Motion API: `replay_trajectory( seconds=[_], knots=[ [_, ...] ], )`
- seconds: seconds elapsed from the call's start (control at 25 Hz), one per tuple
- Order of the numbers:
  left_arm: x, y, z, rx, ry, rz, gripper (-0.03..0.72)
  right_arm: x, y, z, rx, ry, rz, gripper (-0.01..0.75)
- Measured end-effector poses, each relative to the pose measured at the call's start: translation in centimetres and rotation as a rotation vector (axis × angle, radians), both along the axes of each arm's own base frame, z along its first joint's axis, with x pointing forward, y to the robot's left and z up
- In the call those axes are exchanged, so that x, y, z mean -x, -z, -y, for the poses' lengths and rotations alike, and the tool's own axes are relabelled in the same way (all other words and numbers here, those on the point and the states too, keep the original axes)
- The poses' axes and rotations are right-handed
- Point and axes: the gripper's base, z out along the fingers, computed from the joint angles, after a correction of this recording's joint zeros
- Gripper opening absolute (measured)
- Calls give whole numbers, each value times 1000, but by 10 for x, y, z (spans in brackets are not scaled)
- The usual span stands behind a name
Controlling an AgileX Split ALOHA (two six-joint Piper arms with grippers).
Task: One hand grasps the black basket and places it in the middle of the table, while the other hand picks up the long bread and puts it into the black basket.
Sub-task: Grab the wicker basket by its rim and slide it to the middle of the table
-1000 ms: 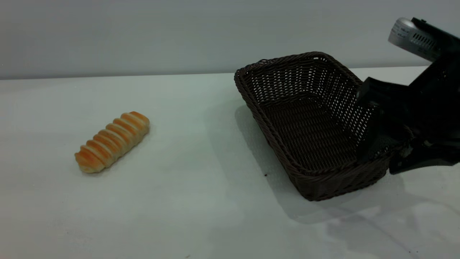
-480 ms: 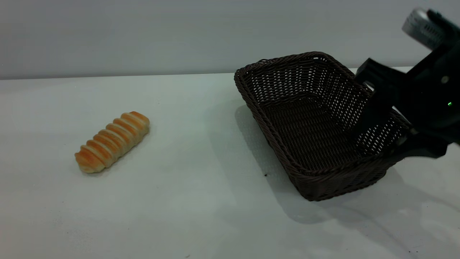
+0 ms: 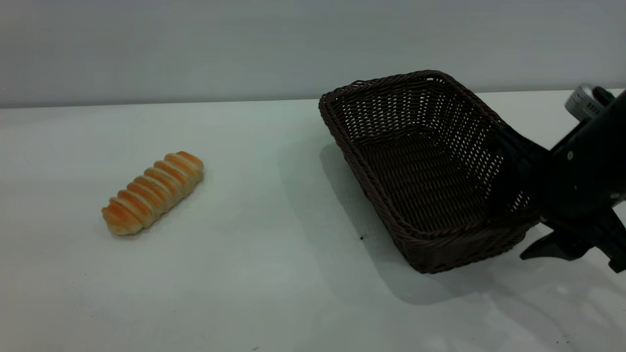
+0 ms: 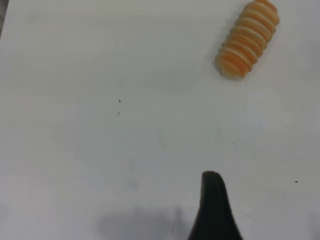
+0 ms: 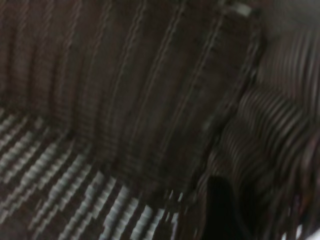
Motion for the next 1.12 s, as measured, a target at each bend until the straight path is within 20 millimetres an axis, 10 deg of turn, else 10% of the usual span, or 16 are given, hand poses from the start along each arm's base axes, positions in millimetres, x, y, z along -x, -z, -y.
replay_trajectory(
  seconds=[0.28, 0.56, 1.12],
  knots=[
    [0, 0, 0, 0, 0, 0, 563, -22, 23, 0, 60, 52, 2, 417],
    [0, 0, 0, 0, 0, -4, 563, -41, 19, -8, 46, 18, 42, 114],
    [1, 1, 1, 3, 12, -12, 563, -34, 5, -29, 60, -838, 89, 95]
  ],
)
